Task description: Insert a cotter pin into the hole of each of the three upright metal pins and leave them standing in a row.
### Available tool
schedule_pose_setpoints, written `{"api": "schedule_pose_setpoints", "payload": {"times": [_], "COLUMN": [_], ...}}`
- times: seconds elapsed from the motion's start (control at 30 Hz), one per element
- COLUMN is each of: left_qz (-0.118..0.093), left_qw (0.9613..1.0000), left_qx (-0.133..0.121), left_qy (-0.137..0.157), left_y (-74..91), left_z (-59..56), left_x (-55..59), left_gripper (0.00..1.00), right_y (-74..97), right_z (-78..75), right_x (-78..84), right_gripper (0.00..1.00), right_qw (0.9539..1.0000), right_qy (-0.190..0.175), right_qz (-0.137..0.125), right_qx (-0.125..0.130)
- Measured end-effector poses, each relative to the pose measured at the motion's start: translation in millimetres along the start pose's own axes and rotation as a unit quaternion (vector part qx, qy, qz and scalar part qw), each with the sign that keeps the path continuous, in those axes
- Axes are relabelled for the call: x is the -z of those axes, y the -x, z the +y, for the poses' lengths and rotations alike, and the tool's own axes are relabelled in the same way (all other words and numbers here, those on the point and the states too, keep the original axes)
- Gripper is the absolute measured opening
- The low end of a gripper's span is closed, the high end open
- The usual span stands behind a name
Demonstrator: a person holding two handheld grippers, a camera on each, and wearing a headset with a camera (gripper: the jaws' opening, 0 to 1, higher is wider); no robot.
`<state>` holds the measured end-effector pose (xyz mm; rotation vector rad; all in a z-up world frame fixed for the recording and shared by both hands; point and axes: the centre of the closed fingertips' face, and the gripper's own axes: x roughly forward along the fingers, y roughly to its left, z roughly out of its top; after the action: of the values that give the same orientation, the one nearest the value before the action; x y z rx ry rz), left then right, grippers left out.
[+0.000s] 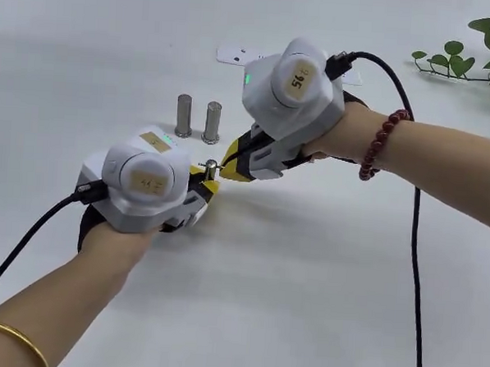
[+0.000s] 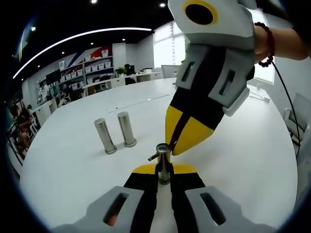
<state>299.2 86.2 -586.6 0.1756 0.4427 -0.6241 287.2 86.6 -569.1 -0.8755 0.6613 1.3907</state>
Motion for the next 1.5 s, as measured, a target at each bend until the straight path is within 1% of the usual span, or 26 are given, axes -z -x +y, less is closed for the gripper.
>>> {"api": "schedule_pose_setpoints", "payload": {"times": [0.07, 0.13, 0.17, 0.3, 0.4, 0.47, 0.57, 0.7, 0.8, 0.83, 0.9, 1.07, 1.23, 1.43, 1.5], "left_qz": [0.000, -0.002, -0.003, -0.003, -0.003, -0.004, -0.003, -0.004, -0.004, -0.004, -0.004, -0.005, -0.005, -0.005, -0.005], "left_qw": [1.0000, 1.0000, 1.0000, 1.0000, 1.0000, 1.0000, 1.0000, 0.9999, 0.9999, 0.9999, 0.9999, 0.9999, 0.9998, 0.9998, 0.9998], "left_qx": [-0.001, -0.001, -0.001, -0.001, -0.004, -0.006, -0.008, -0.013, -0.015, -0.015, -0.015, -0.016, -0.017, -0.016, -0.017], "left_qy": [0.001, 0.002, 0.003, 0.003, 0.001, 0.001, 0.002, 0.002, 0.003, 0.002, 0.002, 0.001, 0.002, 0.003, 0.003], "left_y": [-0.1, -0.1, 0.0, 0.0, -0.2, -0.2, -0.1, 0.3, 0.3, 0.3, 0.3, 0.1, 0.2, 0.3, 0.3], "left_z": [0.3, 0.3, 0.4, 0.6, 0.4, 0.2, 0.2, 0.4, 0.5, 0.4, 0.3, 0.5, 0.6, 0.7, 0.8], "left_x": [0.1, 0.4, 0.5, 1.0, 1.2, 0.9, 0.9, 0.9, 0.7, 0.6, 0.6, 0.5, 0.6, 0.6, 0.7], "left_gripper": [0.06, 0.06, 0.06, 0.06, 0.06, 0.06, 0.06, 0.06, 0.06, 0.06, 0.06, 0.06, 0.06, 0.06, 0.06], "right_y": [-0.6, 0.1, 0.8, 4.8, 9.7, 9.6, 10.2, 10.5, 10.2, 9.6, 9.7, 9.5, 8.5, 6.8, 5.8], "right_z": [-1.4, 0.8, 1.9, 2.5, 3.7, 3.3, -0.4, 0.0, -1.7, -4.5, -6.5, -6.2, -4.3, -4.3, -4.5], "right_x": [-1.1, -4.6, -5.1, -2.1, 0.5, 3.4, 6.4, 5.5, 4.8, 5.1, 4.9, 5.0, 0.9, 0.1, 0.1], "right_gripper": [0.00, 0.05, 0.08, 0.10, 0.09, 0.07, 0.05, 0.00, 0.00, 0.00, 0.00, 0.00, 0.00, 0.00, 0.00], "right_qw": [1.0000, 0.9997, 0.9996, 0.9997, 0.9995, 0.9994, 0.9993, 0.9984, 0.9980, 0.9979, 0.9973, 0.9969, 0.9964, 0.9965, 0.9960], "right_qy": [-0.007, -0.023, -0.025, -0.024, -0.030, -0.032, -0.036, -0.054, -0.058, -0.060, -0.069, -0.074, -0.078, -0.077, -0.082], "right_qz": [-0.002, -0.012, -0.013, -0.007, -0.006, -0.008, -0.005, -0.014, -0.018, -0.018, -0.020, -0.023, -0.030, -0.029, -0.031], "right_qx": [0.003, -0.004, -0.005, 0.002, 0.005, 0.007, 0.012, 0.011, 0.014, 0.014, 0.014, 0.011, 0.010, 0.012, 0.013]}}
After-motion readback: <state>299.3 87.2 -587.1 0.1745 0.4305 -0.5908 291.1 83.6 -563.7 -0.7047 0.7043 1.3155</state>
